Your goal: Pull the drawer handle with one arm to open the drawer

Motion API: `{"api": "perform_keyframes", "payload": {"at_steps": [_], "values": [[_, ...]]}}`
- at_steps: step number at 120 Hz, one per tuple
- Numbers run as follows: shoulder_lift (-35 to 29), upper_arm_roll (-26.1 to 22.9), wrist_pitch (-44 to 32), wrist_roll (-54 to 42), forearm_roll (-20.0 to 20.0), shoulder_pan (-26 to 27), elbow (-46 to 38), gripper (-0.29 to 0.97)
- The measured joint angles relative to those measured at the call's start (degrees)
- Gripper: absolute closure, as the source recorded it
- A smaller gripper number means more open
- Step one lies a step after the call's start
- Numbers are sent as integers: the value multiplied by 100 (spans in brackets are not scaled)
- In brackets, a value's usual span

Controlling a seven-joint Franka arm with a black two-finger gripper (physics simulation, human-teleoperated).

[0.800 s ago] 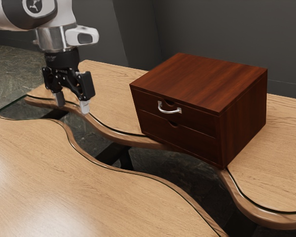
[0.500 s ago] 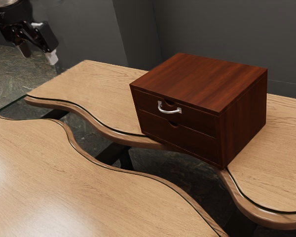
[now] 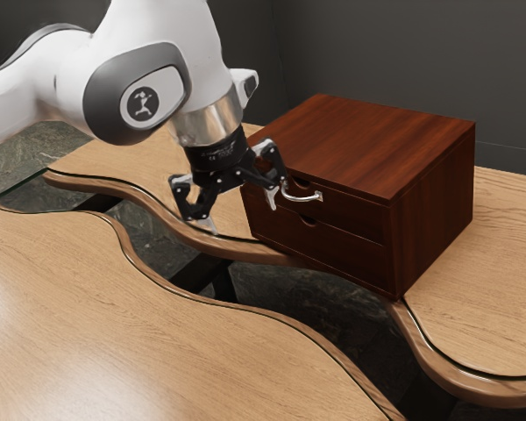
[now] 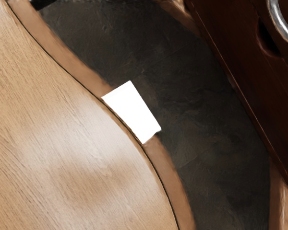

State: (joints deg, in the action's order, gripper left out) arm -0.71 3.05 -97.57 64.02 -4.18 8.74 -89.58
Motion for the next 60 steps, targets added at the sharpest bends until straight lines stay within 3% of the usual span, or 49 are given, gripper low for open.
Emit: {"api": "perform_keyframes", "payload": {"at_steps": [27, 60], "values": [[503, 90, -1387, 1654, -58, -98, -97, 8], [660, 152, -1926, 2827, -147, -219, -307, 10]]}}
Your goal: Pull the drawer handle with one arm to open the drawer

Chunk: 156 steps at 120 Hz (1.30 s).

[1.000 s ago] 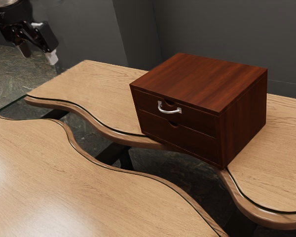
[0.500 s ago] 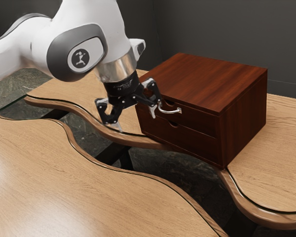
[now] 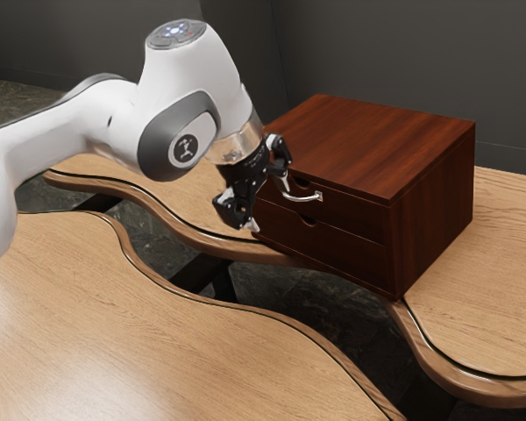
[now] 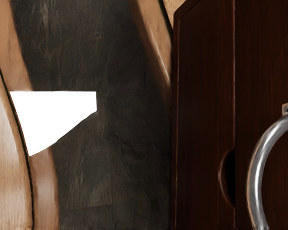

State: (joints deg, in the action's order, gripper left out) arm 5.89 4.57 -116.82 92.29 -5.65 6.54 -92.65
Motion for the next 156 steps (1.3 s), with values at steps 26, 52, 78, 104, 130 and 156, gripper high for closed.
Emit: {"api": "perform_keyframes", "payload": {"at_steps": [26, 52, 78, 104, 130, 156], "values": [[194, -8, -72, 497, -85, 20, 35, 10], [246, 50, -309, 839, -147, -8, 104, 11], [305, 146, -611, 1084, -408, -19, 105, 12], [393, 229, -807, 1257, -489, -18, 112, 13], [425, 176, -902, 1371, -540, 32, 99, 13], [487, 79, -912, 1448, -562, 51, 62, 14]]}}
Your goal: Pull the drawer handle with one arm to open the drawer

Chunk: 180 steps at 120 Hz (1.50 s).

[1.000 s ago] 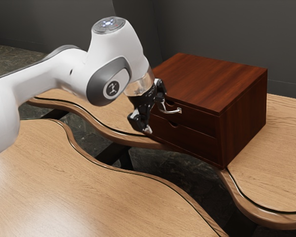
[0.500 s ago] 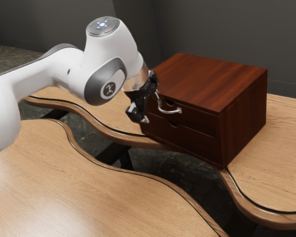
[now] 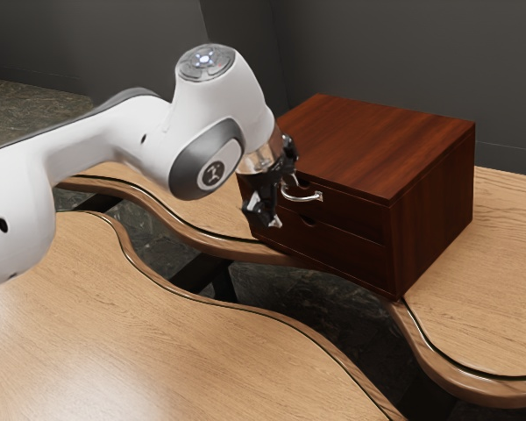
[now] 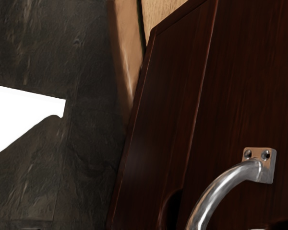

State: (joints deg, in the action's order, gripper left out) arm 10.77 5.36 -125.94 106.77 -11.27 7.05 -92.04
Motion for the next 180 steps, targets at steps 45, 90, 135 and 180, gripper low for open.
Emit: {"api": "perform_keyframes", "payload": {"at_steps": [45, 90, 135, 180], "values": [[8, -8, 54, 81, 1, -10, -55, 20], [-81, -9, 246, 98, 11, -8, -183, 29], [-530, -9, 326, 118, 19, -10, -685, 31], [-1007, 8, 326, 177, 17, -4, -1333, 31]]}}
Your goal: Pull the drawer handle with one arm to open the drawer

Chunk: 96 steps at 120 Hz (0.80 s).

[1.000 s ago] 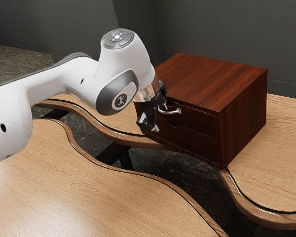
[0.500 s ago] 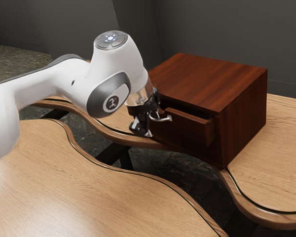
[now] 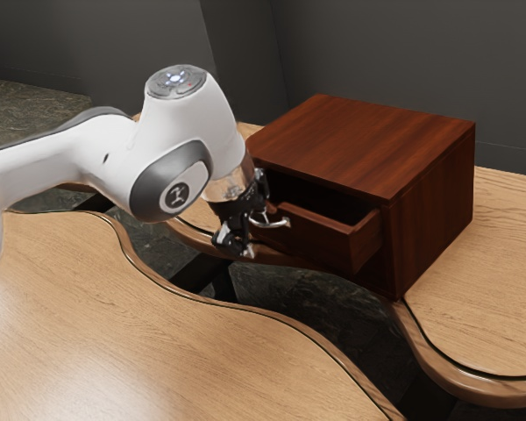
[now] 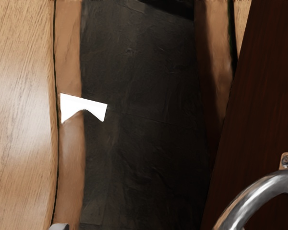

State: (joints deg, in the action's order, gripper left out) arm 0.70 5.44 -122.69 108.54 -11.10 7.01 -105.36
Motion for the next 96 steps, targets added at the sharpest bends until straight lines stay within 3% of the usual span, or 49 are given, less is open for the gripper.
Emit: {"api": "perform_keyframes", "payload": {"at_steps": [96], "values": [[-955, -50, 578, -48, -28, 1, -806, 31]]}}
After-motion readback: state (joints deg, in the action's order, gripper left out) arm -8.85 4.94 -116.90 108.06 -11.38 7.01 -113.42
